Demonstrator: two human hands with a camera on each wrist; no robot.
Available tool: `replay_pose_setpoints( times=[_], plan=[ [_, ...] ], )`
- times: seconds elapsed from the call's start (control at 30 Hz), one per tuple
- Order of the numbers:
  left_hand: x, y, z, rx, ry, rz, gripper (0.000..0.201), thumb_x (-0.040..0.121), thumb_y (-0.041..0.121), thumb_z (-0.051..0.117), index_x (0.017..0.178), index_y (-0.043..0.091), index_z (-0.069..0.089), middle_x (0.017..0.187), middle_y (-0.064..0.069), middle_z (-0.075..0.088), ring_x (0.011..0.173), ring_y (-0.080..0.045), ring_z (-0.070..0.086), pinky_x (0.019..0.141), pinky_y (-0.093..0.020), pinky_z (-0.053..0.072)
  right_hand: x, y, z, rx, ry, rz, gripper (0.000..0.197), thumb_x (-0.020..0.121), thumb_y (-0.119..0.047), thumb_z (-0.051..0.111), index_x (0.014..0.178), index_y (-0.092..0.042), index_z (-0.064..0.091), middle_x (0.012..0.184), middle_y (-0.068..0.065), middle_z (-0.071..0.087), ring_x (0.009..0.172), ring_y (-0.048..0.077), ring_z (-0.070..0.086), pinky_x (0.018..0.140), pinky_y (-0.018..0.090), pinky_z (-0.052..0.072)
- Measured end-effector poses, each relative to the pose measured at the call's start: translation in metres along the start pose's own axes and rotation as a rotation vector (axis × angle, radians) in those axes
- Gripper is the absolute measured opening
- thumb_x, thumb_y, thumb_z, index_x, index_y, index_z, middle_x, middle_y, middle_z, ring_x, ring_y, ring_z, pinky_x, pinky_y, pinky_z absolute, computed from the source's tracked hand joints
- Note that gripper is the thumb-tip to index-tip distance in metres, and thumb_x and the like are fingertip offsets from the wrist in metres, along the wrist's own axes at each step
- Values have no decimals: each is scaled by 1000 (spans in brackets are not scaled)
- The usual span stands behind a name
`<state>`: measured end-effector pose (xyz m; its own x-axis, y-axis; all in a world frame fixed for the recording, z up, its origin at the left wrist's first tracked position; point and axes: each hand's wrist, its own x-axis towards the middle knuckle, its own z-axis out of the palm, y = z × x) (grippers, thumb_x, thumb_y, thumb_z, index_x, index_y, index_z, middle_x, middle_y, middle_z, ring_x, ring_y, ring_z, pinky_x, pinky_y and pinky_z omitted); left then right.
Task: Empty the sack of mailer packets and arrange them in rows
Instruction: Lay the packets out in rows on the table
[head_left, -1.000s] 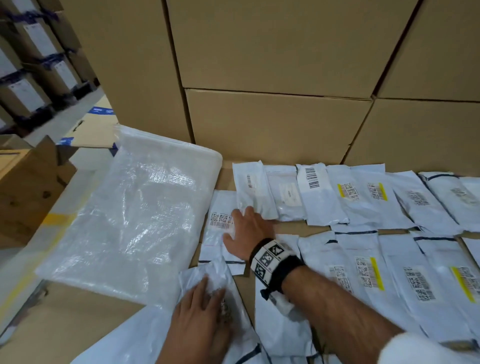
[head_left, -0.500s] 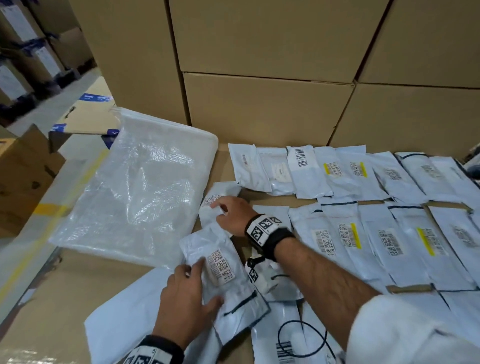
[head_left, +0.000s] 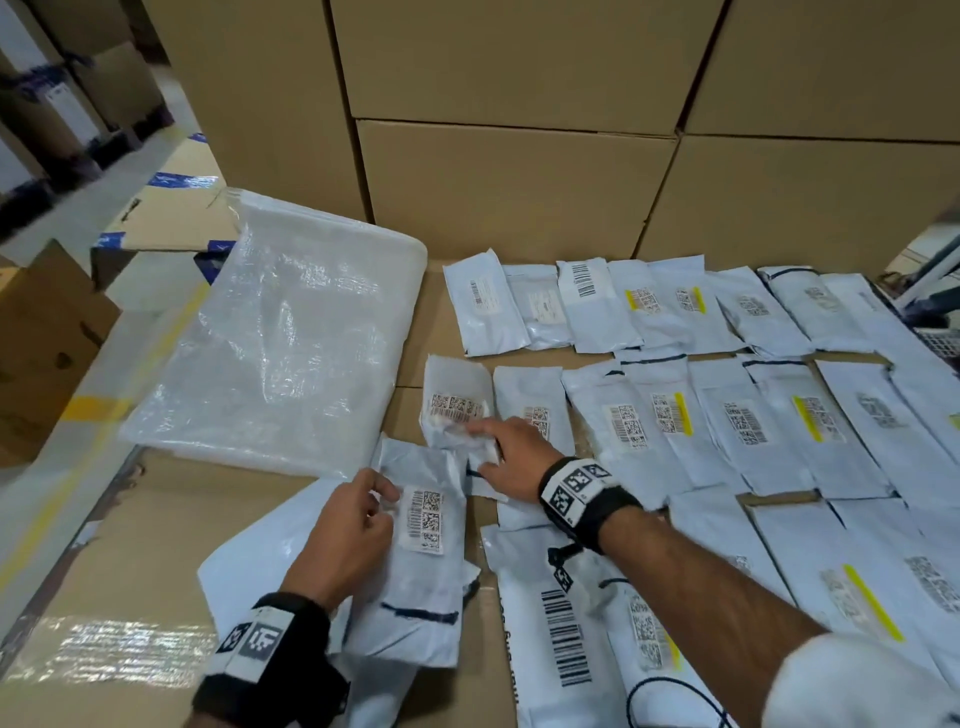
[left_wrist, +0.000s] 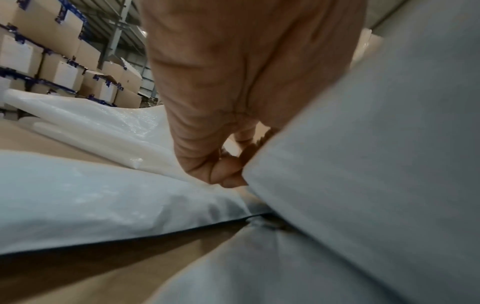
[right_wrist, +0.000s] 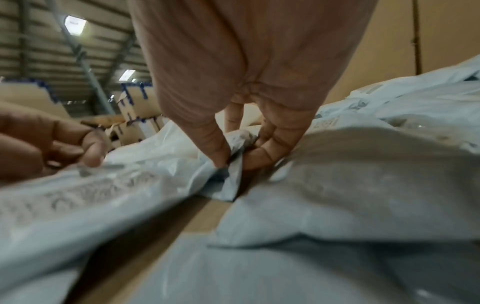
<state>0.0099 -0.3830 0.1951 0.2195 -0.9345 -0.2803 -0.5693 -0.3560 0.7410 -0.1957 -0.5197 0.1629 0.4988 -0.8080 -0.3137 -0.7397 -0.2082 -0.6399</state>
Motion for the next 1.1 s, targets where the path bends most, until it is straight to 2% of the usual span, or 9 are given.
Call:
replay_pose_setpoints(
  times=[0.1, 0.23, 0.37, 0.47, 0.57, 0.63, 0.83, 0.93, 1.1],
  plan=[
    [-1, -16, 2, 82, -7, -23, 28, 89, 0, 47, 91, 25, 59, 95, -7, 54, 72, -12, 55, 56, -13, 36, -5, -5, 14, -171, -38, 15, 73, 91, -22, 66, 145, -57, 32, 117, 3, 36, 108, 25, 54, 98, 41, 53],
    [-15, -29, 7, 99, -12, 21, 10, 96, 33, 56, 106, 32, 56, 102, 0, 54, 88, -19, 60, 72, -22, 45, -29, -22, 7, -389, 185, -39, 75, 89, -35, 68, 154, -34, 31, 135, 10, 38, 120, 29, 49, 97, 41, 50],
    [-36, -33, 12, 247, -64, 98, 79, 77, 77, 54, 141, 31, 41, 130, 1, 47, 117, -17, 50, 102, -37, 46, -100, -16, 15, -258, 463, -142, 59, 83, -50, 68, 136, -27, 57, 139, 6, 49, 127, 25, 48, 105, 39, 43],
    [-55, -30, 18, 361, -104, 92, 115, 58, 94, 51, 151, 32, 25, 147, -2, 36, 133, -21, 42, 109, -40, 43, -163, 2, 48, -238, 322, -74, 74, 73, -66, 66, 138, -33, 54, 156, 8, 36, 145, 26, 32, 116, 44, 33],
    [-68, -29, 27, 473, -164, 65, 134, 46, 96, 58, 154, 36, 7, 160, -8, 16, 145, -28, 28, 116, -42, 35, -195, 16, 88, -336, 65, 12, 97, 75, -71, 57, 158, -40, 18, 168, 10, -9, 155, 24, -12, 125, 51, 7],
    [-72, -29, 33, 509, -125, 74, 131, 48, 84, 69, 154, 36, 9, 160, -13, 14, 145, -32, 28, 115, -43, 36, -195, 21, 106, -313, 119, 36, 92, 82, -69, 51, 159, -41, 9, 166, 7, -21, 152, 21, -23, 125, 52, 1],
    [-70, -34, 30, 562, -50, 75, 120, 52, 65, 79, 152, 34, 22, 151, -21, 26, 131, -40, 43, 101, -47, 46, -196, 17, 104, -177, 295, 79, 77, 92, -69, 40, 159, -38, 18, 168, 9, -9, 155, 20, -15, 126, 48, 2],
    [-72, -31, 28, 664, -9, 85, 125, 46, 75, 77, 152, 27, 30, 151, -26, 27, 130, -46, 42, 99, -55, 43, -208, 37, 83, -213, 471, 176, 71, 95, -69, 32, 158, -36, 24, 169, 6, -1, 155, 18, -10, 126, 48, -1],
    [-78, -12, 52, 676, -20, 321, 103, 61, 86, 47, 135, 15, 55, 149, -29, 34, 130, -50, 41, 100, -62, 39, -225, 73, 75, -355, 328, 350, 75, 94, -74, 25, 159, -41, 7, 167, 11, -17, 153, 22, -23, 124, 48, -11]
  ],
)
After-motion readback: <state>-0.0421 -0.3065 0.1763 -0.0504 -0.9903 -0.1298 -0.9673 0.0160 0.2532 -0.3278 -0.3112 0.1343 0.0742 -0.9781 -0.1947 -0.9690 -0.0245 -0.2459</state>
